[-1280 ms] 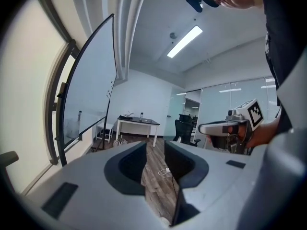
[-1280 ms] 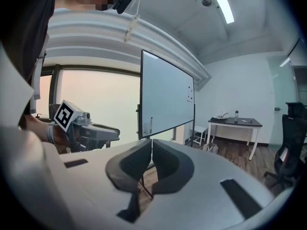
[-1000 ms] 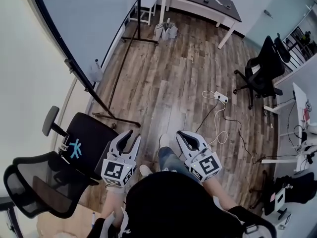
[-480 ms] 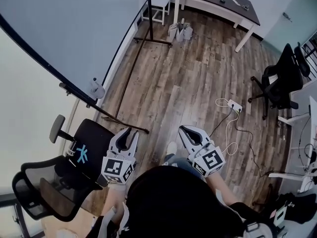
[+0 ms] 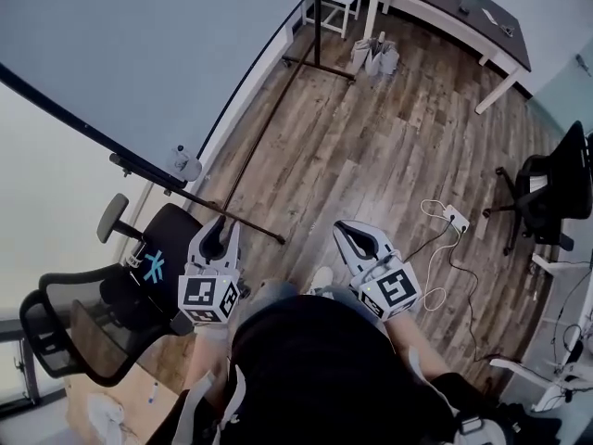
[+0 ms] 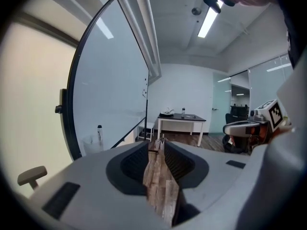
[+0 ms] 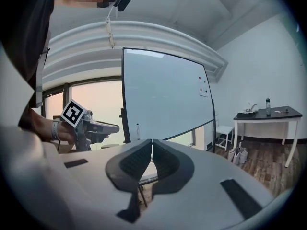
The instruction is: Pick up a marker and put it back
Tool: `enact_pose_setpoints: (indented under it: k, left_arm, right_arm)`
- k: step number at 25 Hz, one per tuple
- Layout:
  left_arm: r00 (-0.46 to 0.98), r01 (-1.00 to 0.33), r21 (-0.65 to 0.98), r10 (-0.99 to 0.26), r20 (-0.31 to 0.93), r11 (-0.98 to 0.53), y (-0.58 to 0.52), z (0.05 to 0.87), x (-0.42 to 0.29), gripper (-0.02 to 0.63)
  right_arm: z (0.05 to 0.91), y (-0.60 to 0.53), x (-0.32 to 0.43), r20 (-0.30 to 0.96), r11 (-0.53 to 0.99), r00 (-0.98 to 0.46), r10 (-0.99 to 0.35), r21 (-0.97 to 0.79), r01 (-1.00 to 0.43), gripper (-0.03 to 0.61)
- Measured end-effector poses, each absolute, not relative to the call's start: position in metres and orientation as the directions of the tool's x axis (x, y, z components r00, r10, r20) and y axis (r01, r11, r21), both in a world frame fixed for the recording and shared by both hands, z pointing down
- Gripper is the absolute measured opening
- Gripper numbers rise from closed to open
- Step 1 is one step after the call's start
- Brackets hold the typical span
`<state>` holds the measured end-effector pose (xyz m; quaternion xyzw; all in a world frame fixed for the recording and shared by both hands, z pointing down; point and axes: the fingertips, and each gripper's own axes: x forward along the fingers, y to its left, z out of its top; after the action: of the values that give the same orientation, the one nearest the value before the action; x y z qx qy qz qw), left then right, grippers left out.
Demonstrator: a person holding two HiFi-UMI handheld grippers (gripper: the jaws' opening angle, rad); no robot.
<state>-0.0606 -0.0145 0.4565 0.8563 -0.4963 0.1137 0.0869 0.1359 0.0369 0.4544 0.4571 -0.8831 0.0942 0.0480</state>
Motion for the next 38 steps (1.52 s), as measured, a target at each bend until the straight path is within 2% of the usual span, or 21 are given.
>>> enact_pose_setpoints:
  k: [12,21,38]
  left_arm:
    - [0.392,-0.913,0.012,-0.869,0.301,-0.407,-0.078,0.462,-0.088,0.109]
    - [0.368,-0.925,0.022,-0.879,0.304,-0.380,-0.134,0.473,-0.141,0.109]
    - [0.338,-0.928,-0.029,-0.873,0.352,-0.371,-0.192,0.499,-0.191,0.109]
  right_arm:
    - [0.456,-0.028,0.107,0.230,0.625,-0.630,-0.742,-0.102,-0.774,0.017]
    - [0.448,-0.082,0.080,0.248,0.589,-0.582,-0.775,-0.055,-0.807,0.017]
    - [0.455,-0.131,0.027,0.268,0.543,-0.534,-0.802,-0.046,-0.839,0.017]
